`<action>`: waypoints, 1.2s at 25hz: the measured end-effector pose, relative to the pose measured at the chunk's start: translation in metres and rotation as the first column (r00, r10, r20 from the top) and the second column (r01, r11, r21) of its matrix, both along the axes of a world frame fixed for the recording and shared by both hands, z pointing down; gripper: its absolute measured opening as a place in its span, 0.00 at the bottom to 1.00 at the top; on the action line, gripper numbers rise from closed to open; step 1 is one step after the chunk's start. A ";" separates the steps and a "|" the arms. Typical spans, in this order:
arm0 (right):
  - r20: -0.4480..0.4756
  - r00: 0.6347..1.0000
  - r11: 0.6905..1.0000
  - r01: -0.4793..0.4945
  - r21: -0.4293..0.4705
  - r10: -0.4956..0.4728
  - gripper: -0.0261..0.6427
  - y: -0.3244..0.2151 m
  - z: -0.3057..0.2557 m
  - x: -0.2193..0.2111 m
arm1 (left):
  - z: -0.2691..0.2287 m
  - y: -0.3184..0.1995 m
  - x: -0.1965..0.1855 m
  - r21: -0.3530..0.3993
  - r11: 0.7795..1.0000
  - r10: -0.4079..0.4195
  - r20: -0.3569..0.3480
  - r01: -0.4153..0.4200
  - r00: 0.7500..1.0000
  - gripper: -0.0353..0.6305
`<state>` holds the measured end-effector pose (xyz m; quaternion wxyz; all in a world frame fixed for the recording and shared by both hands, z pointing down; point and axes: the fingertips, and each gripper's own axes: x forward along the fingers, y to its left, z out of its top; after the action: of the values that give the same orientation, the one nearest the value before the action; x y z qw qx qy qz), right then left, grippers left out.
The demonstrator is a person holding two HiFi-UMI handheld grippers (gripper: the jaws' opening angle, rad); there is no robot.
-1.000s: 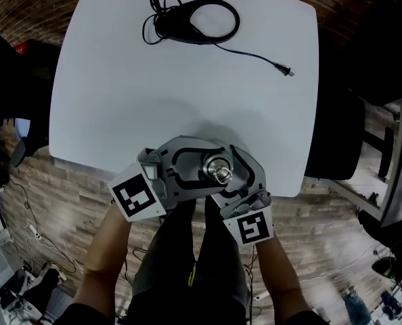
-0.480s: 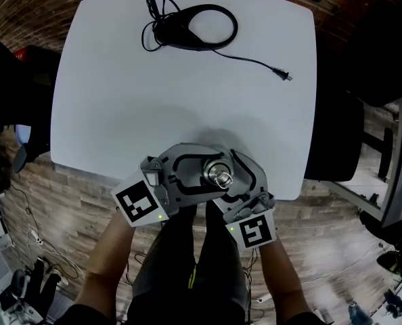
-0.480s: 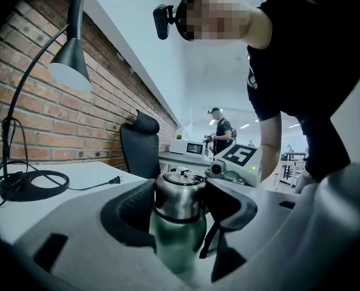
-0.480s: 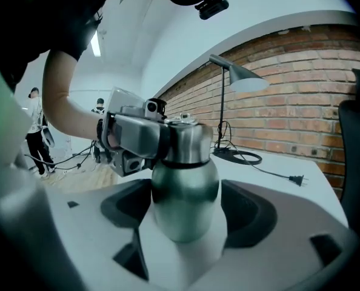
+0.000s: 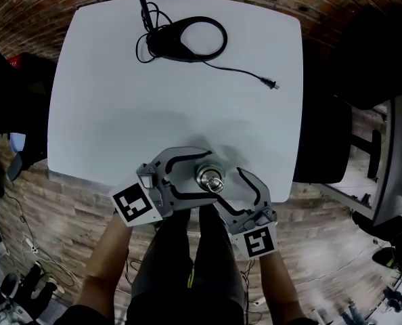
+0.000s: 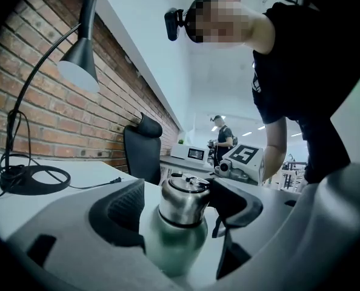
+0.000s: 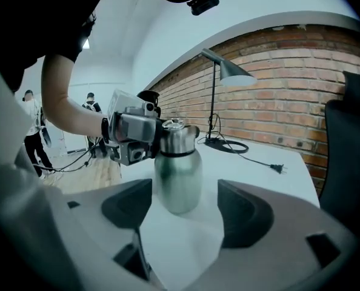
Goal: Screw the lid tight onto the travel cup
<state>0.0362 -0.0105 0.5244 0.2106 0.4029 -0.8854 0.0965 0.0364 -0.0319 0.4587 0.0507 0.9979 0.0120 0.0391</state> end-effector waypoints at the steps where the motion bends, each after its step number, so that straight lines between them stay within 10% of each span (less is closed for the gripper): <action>1: -0.003 1.000 1.000 0.001 -0.008 -0.001 0.55 0.002 0.000 0.001 | -0.002 -0.001 0.000 -0.004 1.000 -0.010 -0.005 0.010 1.000 0.56; 6: -0.030 1.000 0.999 0.000 -0.048 -0.001 0.53 0.014 -0.008 0.004 | -0.011 0.002 -0.007 -0.019 0.999 -0.031 -0.002 0.031 1.000 0.56; 8: -0.053 0.999 0.998 -0.012 -0.054 0.009 0.28 0.020 -0.014 0.008 | -0.012 0.002 -0.018 -0.078 0.995 -0.069 0.009 0.070 0.998 0.57; 13: -0.065 0.995 0.996 -0.081 -0.041 0.078 0.07 0.029 -0.037 0.024 | -0.012 -0.002 -0.054 -0.153 0.964 -0.203 0.101 0.216 0.974 0.56; 22: -0.056 0.991 0.992 -0.116 0.054 0.119 0.06 0.032 -0.100 0.038 | -0.016 0.000 -0.076 -0.107 0.918 -0.357 0.197 0.382 0.913 0.15; 30: -0.029 0.992 0.983 -0.118 0.139 0.123 0.06 0.016 -0.146 0.041 | -0.079 -0.019 -0.078 -0.015 0.869 -0.490 0.127 0.495 0.863 0.10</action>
<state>0.0767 0.0057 0.3781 0.1928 0.4710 -0.8598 0.0406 -0.0414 -0.0506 0.3795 0.0831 0.9622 -0.2453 0.0838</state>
